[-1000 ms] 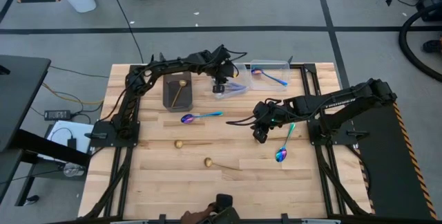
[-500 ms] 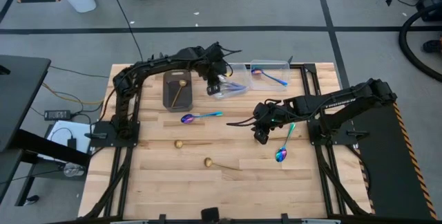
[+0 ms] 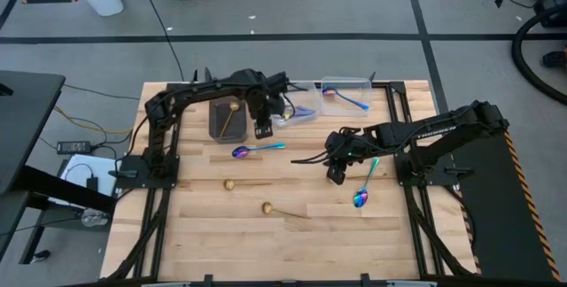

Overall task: Sort silverware by color (type)
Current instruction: Put the gold spoon into the black bin

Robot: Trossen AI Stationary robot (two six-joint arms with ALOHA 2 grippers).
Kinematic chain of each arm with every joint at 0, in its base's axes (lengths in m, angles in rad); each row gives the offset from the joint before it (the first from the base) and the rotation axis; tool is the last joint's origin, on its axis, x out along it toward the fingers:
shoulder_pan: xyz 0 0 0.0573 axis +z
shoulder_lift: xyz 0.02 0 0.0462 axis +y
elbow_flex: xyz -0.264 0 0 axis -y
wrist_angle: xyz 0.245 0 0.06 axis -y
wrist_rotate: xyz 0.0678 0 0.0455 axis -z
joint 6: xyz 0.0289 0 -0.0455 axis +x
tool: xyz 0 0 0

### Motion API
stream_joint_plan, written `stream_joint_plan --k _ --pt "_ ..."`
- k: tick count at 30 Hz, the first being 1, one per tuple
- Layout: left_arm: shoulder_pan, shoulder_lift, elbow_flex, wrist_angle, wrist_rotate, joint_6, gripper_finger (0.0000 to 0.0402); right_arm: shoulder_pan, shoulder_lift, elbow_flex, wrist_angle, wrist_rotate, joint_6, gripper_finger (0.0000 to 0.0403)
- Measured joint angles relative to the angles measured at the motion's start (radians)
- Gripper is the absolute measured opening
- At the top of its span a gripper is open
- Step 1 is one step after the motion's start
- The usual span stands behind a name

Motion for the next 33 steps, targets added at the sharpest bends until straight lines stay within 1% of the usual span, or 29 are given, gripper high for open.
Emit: stream_joint_plan --k 4,10,16,21,24,30,33 --pt "-0.032 0.000 0.000 -0.019 0.019 0.002 0.0103 0.000 0.000 0.000 0.000 0.021 -0.006 0.0132" --pt "-0.087 0.001 0.000 -0.018 0.057 0.011 0.0103 0.000 0.000 0.000 -0.014 0.021 -0.006 0.0132" --pt "-0.142 0.001 0.000 -0.012 0.056 0.007 0.0095 0.001 -0.015 0.000 -0.067 -0.033 0.018 0.0132" --pt "-0.186 0.001 0.000 0.014 0.056 -0.015 0.0087 0.001 -0.029 0.000 -0.076 -0.072 0.025 0.0132" --pt "-0.210 0.001 0.000 0.024 0.056 -0.058 0.0087 0.001 -0.030 0.000 -0.075 -0.113 0.023 0.0132" --pt "-0.260 0.002 0.000 0.023 0.055 -0.114 0.0087 0.002 -0.037 0.000 -0.075 -0.288 0.028 0.0132" --pt "-0.289 0.002 0.000 0.024 0.055 -0.135 0.0087 0.004 -0.064 0.000 -0.068 -0.348 0.028 0.0129"
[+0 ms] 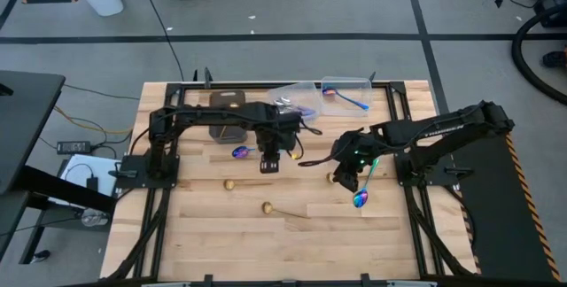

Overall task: Sort silverware by color (type)
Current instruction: Put the gold spoon into the black bin

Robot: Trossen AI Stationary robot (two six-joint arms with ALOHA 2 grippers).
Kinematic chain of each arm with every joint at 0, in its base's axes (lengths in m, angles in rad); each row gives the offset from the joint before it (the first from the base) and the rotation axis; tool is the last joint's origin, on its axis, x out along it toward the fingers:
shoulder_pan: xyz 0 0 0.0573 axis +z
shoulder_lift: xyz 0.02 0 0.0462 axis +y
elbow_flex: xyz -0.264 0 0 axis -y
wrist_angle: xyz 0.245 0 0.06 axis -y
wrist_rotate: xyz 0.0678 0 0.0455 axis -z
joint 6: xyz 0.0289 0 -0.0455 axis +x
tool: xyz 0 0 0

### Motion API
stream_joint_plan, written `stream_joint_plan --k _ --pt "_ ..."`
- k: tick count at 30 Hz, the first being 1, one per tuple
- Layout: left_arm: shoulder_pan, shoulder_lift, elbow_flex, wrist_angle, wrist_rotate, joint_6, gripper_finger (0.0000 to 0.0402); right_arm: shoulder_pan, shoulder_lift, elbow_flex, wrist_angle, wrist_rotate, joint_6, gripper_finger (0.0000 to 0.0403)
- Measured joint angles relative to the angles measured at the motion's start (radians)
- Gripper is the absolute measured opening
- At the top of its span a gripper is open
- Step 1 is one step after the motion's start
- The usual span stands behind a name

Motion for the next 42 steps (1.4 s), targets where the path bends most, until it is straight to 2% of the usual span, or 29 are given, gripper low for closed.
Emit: stream_joint_plan --k 6,14,19,23,28,33,36,39,42 --pt "-0.086 0.000 0.000 0.132 -0.001 0.004 0.0087 0.030 -0.106 0.000 0.061 0.000 -0.005 0.0123" --pt "-0.169 0.000 0.000 0.312 -0.004 0.004 0.0087 0.075 -0.198 0.000 0.071 0.254 0.036 0.0123" --pt "-0.197 0.000 0.000 0.352 -0.007 -0.023 0.0087 0.102 -0.226 0.000 0.166 0.327 0.060 0.0123" --pt "-0.209 0.000 0.000 0.350 -0.005 -0.067 0.0087 0.117 -0.248 0.000 0.283 0.306 0.055 0.0123" --pt "-0.201 0.000 0.000 0.350 -0.007 -0.102 0.0087 0.116 -0.253 0.000 0.253 0.257 0.107 0.0123" --pt "-0.201 0.000 0.000 0.341 -0.008 -0.333 0.0087 0.117 -0.220 0.000 0.201 0.223 0.211 0.0123" --pt "-0.219 0.000 0.000 0.311 -0.004 -0.446 0.0087 0.117 -0.192 0.000 0.211 0.139 0.290 0.0123" --pt "-0.248 0.000 0.000 0.274 -0.004 -0.442 0.0087 0.133 -0.166 0.000 0.270 0.031 0.408 0.0121" --pt "-0.290 -0.012 0.000 0.233 -0.062 -0.376 0.0087 0.178 -0.145 0.000 0.347 0.017 0.508 0.0116"
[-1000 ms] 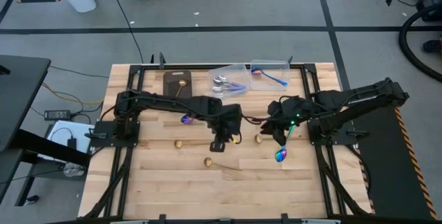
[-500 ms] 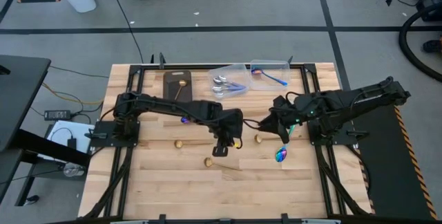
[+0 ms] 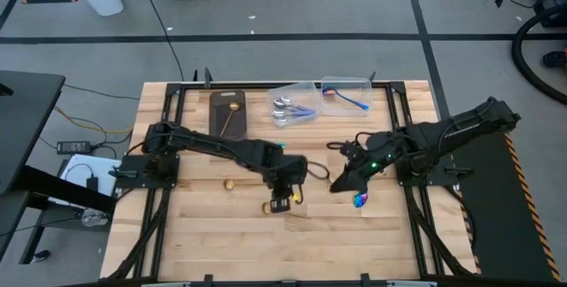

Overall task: Sort silverware by color (type)
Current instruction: Put the gold spoon into the black bin

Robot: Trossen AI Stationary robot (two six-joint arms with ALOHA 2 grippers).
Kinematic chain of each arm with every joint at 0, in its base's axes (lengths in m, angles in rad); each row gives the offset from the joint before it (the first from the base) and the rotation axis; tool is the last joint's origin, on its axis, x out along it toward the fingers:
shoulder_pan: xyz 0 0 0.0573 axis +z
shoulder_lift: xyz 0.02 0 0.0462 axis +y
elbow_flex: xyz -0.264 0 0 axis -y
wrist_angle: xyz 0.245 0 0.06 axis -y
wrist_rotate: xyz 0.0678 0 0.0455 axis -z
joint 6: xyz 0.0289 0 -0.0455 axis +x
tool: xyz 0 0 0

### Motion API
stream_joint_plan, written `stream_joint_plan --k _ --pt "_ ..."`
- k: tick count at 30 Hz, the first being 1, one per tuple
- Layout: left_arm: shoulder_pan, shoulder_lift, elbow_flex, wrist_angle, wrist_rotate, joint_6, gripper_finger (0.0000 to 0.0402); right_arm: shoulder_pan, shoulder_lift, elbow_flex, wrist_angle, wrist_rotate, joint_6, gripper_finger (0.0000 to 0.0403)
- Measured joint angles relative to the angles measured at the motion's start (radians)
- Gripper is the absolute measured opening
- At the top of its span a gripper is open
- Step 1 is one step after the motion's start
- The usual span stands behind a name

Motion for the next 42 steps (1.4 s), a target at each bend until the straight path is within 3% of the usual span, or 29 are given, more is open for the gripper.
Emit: stream_joint_plan --k 4,8,15,21,30,35,42 --pt "-0.060 -0.036 0.001 -0.036 -0.152 0.074 0.0087 0.073 0.009 0.000 0.146 0.066 0.016 0.0108" --pt "-0.111 -0.062 0.001 -0.059 -0.234 0.102 0.0087 0.122 0.006 0.000 0.264 0.098 0.017 0.0098" --pt "-0.183 -0.097 0.000 -0.062 -0.278 0.174 0.0087 0.162 0.030 0.001 0.236 0.201 0.097 0.0087" --pt "-0.206 -0.116 0.000 0.039 -0.291 0.224 0.0087 0.225 0.103 0.001 0.300 0.320 0.026 0.0087" --pt "-0.257 -0.123 -0.058 0.261 -0.279 0.261 0.0087 0.282 0.167 0.000 0.300 0.331 0.042 0.0087" --pt "-0.253 -0.168 -0.189 0.384 -0.260 0.213 0.0086 0.290 0.135 0.001 0.137 0.353 0.058 0.0087" --pt "-0.224 -0.273 -0.369 0.505 -0.257 0.081 0.0086 0.198 0.112 0.001 -0.302 0.368 0.040 0.0087"
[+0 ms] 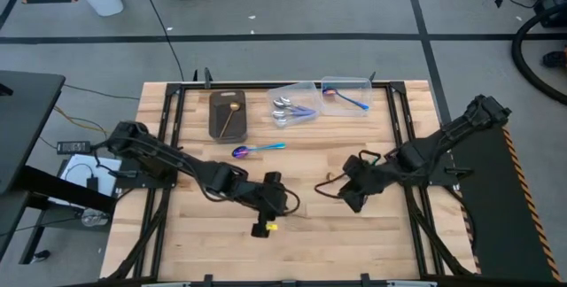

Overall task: Sort silverware by color (type)
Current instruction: Put the gold spoon into the black bin

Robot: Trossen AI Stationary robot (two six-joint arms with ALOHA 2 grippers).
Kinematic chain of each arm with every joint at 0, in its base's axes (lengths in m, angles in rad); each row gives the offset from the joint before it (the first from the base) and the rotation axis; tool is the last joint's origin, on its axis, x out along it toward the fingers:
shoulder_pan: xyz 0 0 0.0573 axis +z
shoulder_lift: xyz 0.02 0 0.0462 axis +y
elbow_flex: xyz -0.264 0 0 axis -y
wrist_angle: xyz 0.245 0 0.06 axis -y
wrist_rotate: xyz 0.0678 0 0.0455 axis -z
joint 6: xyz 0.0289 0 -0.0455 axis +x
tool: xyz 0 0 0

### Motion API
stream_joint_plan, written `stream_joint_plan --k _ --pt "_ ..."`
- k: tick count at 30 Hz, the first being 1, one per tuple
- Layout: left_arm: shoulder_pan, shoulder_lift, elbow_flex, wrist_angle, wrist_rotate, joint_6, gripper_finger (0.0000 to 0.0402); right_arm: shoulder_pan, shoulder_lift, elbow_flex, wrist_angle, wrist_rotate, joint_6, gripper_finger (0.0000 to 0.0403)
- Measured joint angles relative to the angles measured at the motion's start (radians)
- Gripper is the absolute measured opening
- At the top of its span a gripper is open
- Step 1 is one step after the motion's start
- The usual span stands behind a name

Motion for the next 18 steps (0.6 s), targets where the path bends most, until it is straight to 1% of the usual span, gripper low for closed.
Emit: stream_joint_plan --k 3,5,6,8,10,13,14,16,18 --pt "0.028 -0.019 -0.036 0.022 -0.007 -0.023 0.0086 -0.065 0.022 -0.001 -0.149 -0.044 -0.083 0.0087" --pt "0.053 -0.033 -0.042 -0.002 -0.021 -0.053 0.0086 -0.106 0.040 -0.001 -0.169 -0.068 -0.201 0.0087" --pt "0.067 -0.035 -0.037 0.009 -0.025 -0.073 0.0086 -0.124 0.047 -0.001 -0.194 -0.070 -0.264 0.0087" --pt "0.088 -0.053 -0.037 0.010 -0.027 -0.094 0.0086 -0.160 0.065 -0.001 -0.190 -0.070 -0.385 0.0087" --pt "0.115 -0.069 -0.036 0.035 -0.027 -0.095 0.0086 -0.195 0.081 0.000 -0.196 -0.054 -0.514 0.0087" --pt "0.155 -0.100 -0.037 0.009 -0.027 -0.095 0.0086 -0.234 0.104 0.000 -0.199 -0.019 -0.687 0.0087" --pt "0.170 -0.109 -0.036 0.012 -0.026 -0.095 0.0086 -0.243 0.107 -0.001 -0.207 0.003 -0.723 0.0088" --pt "0.199 -0.129 -0.036 -0.035 -0.027 -0.095 0.0086 -0.266 0.119 -0.001 -0.193 0.026 -0.772 0.0094" --pt "0.228 -0.139 -0.036 -0.048 -0.029 -0.105 0.0086 -0.287 0.130 -0.006 -0.172 0.028 -0.831 0.0107"
